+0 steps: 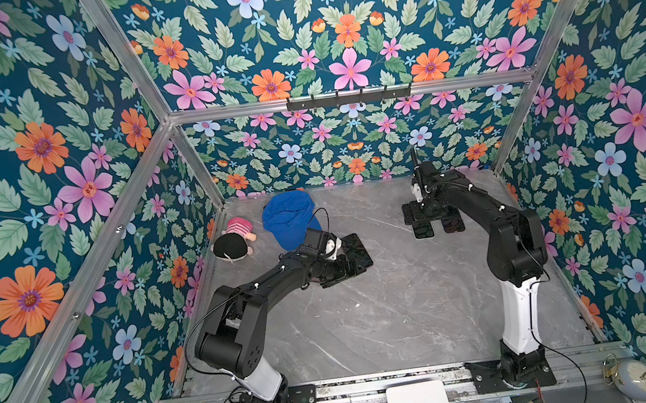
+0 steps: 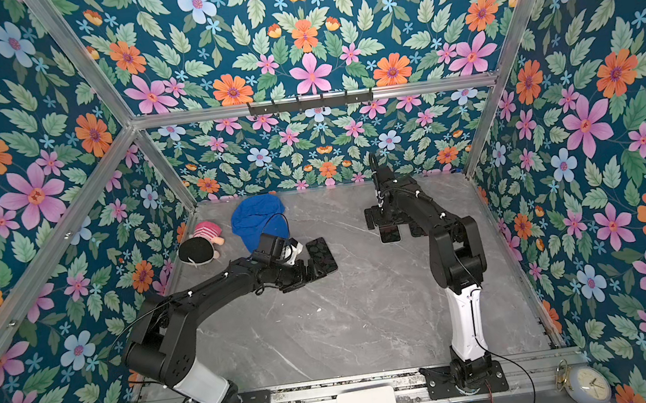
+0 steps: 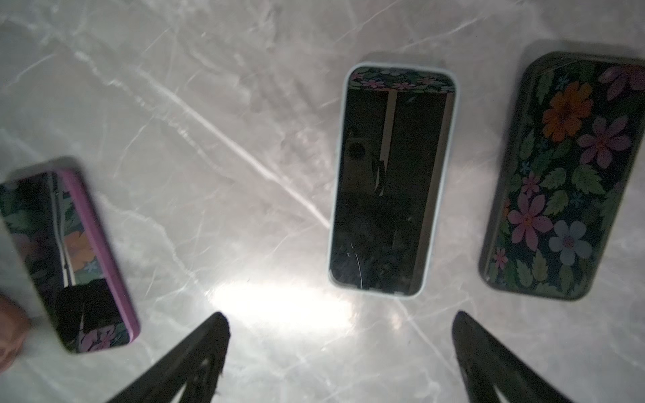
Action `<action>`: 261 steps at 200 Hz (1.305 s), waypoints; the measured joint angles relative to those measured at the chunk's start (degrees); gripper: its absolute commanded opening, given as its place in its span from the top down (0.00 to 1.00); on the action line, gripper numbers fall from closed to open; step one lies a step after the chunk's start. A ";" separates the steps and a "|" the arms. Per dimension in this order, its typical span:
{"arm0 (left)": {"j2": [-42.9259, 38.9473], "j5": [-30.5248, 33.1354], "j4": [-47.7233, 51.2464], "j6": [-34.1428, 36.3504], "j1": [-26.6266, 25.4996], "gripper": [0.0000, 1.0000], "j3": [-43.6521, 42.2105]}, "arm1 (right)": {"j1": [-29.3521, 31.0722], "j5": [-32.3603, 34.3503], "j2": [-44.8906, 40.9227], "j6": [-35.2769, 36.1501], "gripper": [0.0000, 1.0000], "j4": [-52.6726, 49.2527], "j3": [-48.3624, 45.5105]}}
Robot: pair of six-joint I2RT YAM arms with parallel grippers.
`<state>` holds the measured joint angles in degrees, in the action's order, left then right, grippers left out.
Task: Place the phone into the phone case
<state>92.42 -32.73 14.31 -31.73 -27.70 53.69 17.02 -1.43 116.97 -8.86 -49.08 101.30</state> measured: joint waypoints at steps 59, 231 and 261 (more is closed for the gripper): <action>-5.70 1.66 1.40 -1.27 5.46 0.01 -5.18 | 14.45 -2.58 -0.57 -6.25 0.11 4.79 -5.81; 1.92 4.31 3.69 4.72 19.50 0.39 -2.34 | 22.86 -1.20 17.27 -8.72 0.11 2.47 10.99; 3.89 5.22 3.74 5.05 19.56 0.45 -1.25 | 23.15 -0.31 17.86 -8.72 0.15 2.40 11.47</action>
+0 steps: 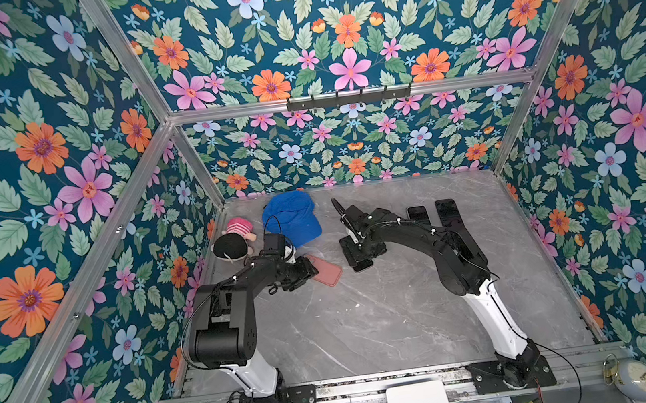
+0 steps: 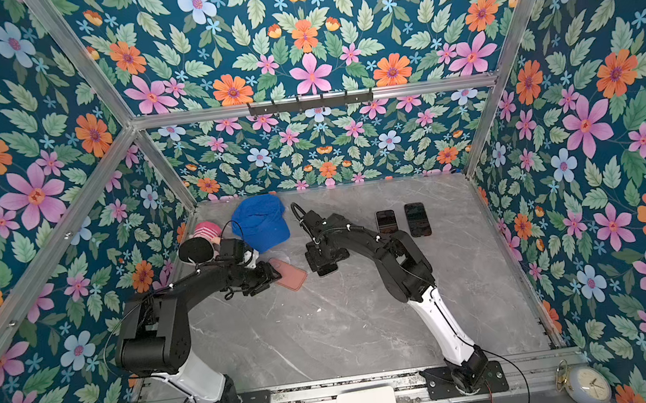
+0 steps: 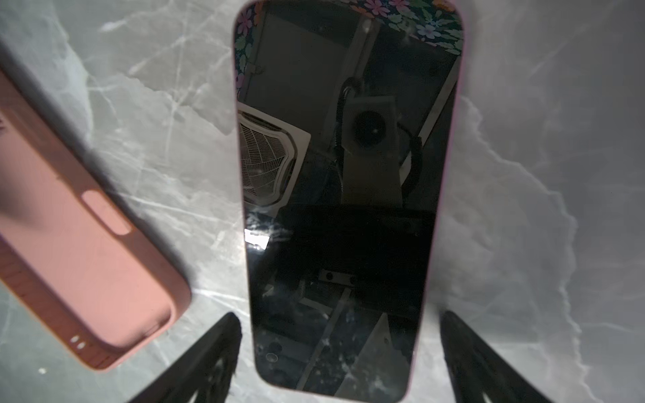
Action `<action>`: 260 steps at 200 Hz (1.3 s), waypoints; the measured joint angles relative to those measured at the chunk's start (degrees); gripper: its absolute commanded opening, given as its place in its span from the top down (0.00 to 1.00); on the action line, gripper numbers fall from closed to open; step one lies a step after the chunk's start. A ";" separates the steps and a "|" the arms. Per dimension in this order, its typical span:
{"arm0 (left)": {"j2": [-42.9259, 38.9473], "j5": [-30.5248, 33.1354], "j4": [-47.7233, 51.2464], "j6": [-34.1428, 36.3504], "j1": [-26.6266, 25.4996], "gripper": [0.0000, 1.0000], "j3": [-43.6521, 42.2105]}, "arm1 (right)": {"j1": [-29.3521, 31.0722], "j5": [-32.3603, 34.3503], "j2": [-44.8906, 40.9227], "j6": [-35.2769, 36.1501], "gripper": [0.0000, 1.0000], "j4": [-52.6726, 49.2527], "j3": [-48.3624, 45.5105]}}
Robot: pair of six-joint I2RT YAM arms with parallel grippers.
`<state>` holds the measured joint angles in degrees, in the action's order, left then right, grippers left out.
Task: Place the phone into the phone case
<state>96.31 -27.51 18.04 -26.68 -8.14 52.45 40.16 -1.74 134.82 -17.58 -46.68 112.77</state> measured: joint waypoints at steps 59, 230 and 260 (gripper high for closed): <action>2.40 1.62 -0.28 0.00 0.00 0.49 1.95 | 0.22 0.83 1.40 -0.04 0.21 -0.02 1.81; 4.59 0.50 -3.37 0.00 -1.46 0.52 3.21 | 1.55 5.55 4.02 -1.20 0.26 -1.03 4.76; 5.20 0.20 -3.85 0.00 -2.60 0.52 3.82 | 1.51 5.46 2.51 -1.25 0.28 0.55 2.58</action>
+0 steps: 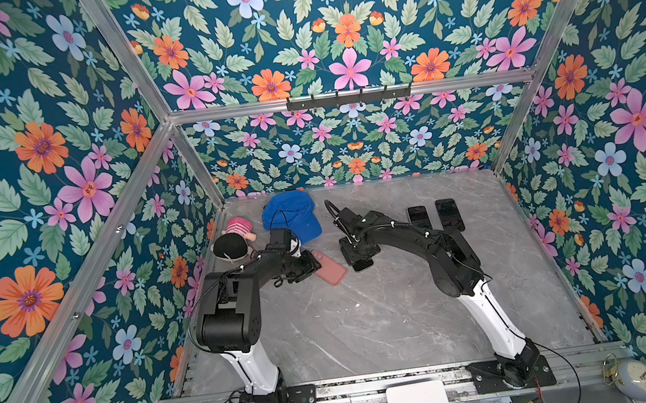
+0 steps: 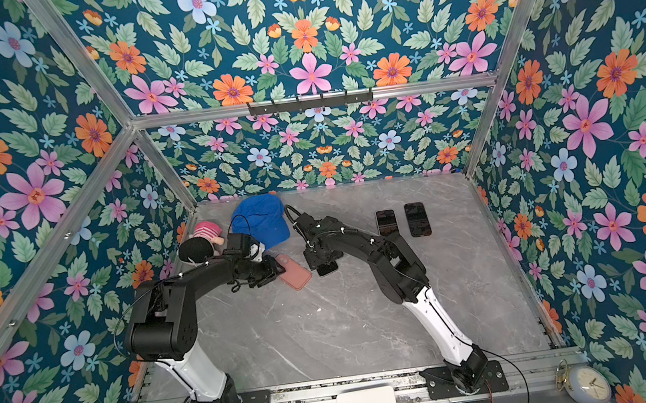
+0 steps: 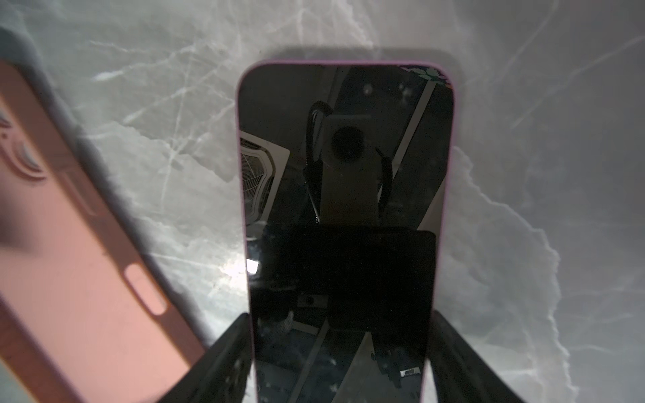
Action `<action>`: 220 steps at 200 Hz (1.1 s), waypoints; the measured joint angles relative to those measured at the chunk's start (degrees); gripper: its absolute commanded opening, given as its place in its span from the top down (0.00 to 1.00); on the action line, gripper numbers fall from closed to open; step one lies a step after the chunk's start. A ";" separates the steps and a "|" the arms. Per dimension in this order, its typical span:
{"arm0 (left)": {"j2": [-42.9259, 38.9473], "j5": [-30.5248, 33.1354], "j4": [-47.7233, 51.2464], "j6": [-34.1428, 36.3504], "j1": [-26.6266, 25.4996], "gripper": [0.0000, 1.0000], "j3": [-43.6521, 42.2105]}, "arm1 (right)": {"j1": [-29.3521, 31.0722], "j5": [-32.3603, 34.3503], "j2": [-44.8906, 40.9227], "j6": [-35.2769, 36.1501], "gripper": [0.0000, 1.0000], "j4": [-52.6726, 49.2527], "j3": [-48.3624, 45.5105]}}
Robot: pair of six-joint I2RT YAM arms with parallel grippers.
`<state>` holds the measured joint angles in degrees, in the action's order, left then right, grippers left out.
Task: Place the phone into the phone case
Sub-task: 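Move the left gripper over the pink case while the right gripper hovers over a phone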
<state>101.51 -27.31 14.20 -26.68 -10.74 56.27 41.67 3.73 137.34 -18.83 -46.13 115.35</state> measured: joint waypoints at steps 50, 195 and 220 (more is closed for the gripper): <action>1.11 -0.72 -0.15 0.00 -2.43 0.53 1.25 | -0.11 -0.26 -2.99 0.04 0.30 2.36 -5.01; -1.33 -2.67 3.98 3.02 -3.82 0.54 1.16 | 0.00 -2.03 -13.53 1.31 0.31 2.38 -21.11; -2.67 -3.37 4.50 3.69 -3.82 0.53 0.55 | 0.55 -2.19 -16.06 4.26 0.26 4.46 -25.42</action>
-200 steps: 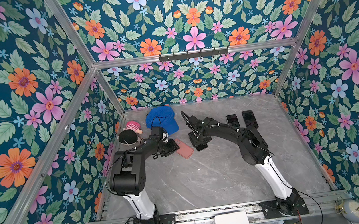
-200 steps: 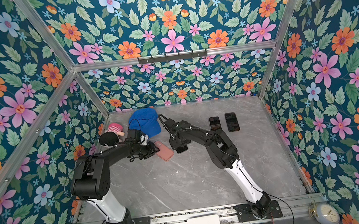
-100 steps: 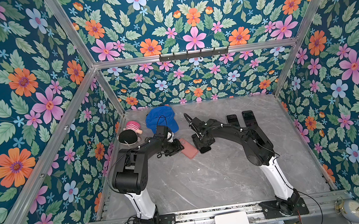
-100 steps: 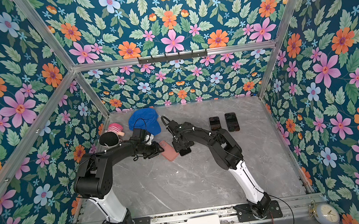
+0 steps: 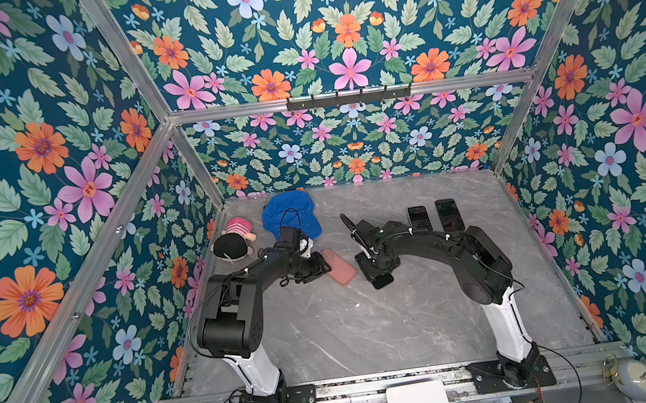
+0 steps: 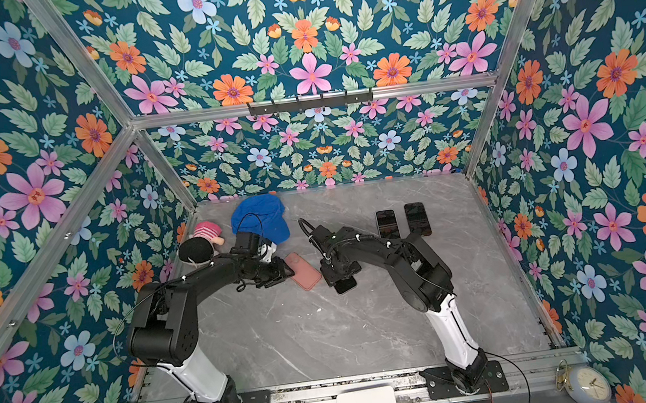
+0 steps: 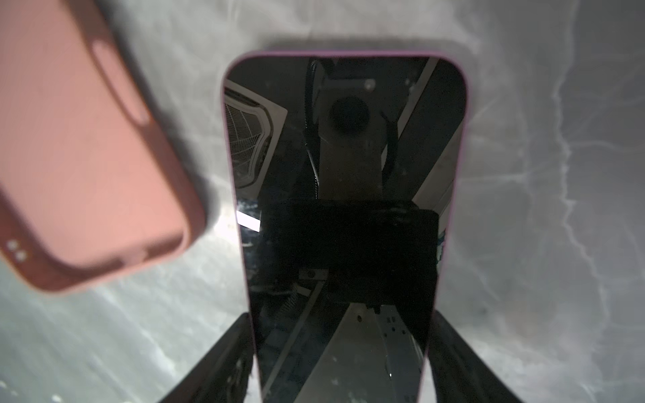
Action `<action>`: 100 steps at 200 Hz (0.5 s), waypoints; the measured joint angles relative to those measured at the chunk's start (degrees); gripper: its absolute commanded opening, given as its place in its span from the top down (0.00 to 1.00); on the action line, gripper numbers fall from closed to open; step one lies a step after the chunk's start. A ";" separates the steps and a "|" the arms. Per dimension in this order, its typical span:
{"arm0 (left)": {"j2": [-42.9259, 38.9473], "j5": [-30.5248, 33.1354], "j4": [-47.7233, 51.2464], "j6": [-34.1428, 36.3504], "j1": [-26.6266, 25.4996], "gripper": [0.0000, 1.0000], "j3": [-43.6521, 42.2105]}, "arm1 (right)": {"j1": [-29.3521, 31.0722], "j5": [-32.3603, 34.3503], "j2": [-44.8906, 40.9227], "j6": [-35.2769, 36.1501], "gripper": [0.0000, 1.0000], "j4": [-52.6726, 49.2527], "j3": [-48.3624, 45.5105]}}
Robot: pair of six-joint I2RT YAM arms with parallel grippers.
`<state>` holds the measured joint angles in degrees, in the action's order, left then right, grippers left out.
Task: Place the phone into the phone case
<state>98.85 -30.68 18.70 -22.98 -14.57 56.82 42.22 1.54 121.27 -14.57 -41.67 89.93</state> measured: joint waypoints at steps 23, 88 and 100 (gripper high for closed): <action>-1.09 -0.81 0.22 0.39 0.00 0.52 -0.22 | 0.02 0.07 -0.42 1.64 0.19 0.85 -0.90; -2.75 -2.29 0.20 0.35 0.00 0.50 -0.52 | 0.02 0.74 -1.70 2.29 0.13 1.57 -3.32; -2.71 -2.67 0.11 0.09 0.00 0.49 -0.52 | 0.02 0.83 -1.62 1.95 0.18 1.68 -3.34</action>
<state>96.14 -33.34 18.81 -22.90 -14.57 56.29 42.24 2.37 119.66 -12.62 -39.99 86.59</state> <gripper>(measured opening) 0.502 0.862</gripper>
